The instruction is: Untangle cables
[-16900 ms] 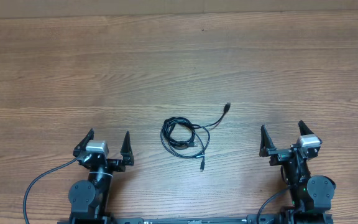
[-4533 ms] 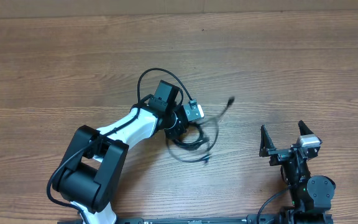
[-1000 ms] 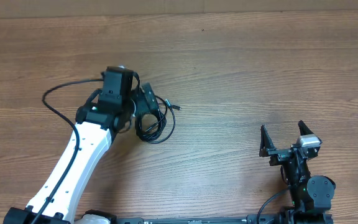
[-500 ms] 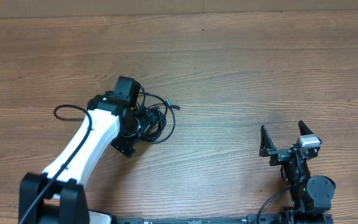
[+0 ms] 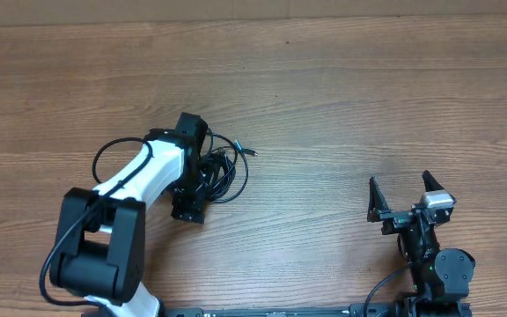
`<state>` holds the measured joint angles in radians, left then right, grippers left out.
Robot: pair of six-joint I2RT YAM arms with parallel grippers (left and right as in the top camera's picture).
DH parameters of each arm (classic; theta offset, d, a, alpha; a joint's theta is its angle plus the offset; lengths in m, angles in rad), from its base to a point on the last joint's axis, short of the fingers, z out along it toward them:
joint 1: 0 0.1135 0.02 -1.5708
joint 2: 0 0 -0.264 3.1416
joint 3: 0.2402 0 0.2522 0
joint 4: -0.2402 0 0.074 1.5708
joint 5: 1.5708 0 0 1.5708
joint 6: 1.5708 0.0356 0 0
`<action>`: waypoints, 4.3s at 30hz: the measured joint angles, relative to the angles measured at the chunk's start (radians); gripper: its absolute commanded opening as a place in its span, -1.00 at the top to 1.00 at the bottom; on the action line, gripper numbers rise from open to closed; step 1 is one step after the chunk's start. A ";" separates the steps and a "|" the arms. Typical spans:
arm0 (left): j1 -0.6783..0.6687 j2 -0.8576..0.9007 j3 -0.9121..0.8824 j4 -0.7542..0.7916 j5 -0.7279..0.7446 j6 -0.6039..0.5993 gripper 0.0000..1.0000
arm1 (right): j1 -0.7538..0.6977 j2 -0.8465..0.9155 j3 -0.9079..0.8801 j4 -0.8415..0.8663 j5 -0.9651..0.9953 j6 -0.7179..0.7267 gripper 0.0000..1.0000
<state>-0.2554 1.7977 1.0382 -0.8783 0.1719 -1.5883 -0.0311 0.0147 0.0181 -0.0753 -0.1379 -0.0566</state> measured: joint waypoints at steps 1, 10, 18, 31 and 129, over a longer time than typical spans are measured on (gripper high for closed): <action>0.000 0.006 0.000 0.001 0.006 -0.003 -0.79 | 0.000 0.000 0.000 0.000 0.000 0.000 -1.00; 0.001 0.012 0.001 -0.001 -0.013 -0.001 0.84 | 0.000 0.000 0.000 0.000 0.000 0.000 -1.00; 0.028 0.013 0.008 -0.013 -0.024 0.133 0.92 | 0.000 0.000 0.000 0.000 0.000 0.000 -1.00; 0.072 -0.103 0.152 -0.069 -0.036 0.704 0.92 | 0.000 0.000 0.000 0.000 0.000 0.000 -1.00; -0.537 -0.338 0.193 0.221 -0.106 0.784 0.91 | 0.000 0.192 0.000 0.051 -0.535 1.145 -0.99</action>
<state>-0.7925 1.4597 1.2312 -0.6571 0.0658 -0.8040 -0.0311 0.2070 0.0181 -0.0238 -0.6727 1.0882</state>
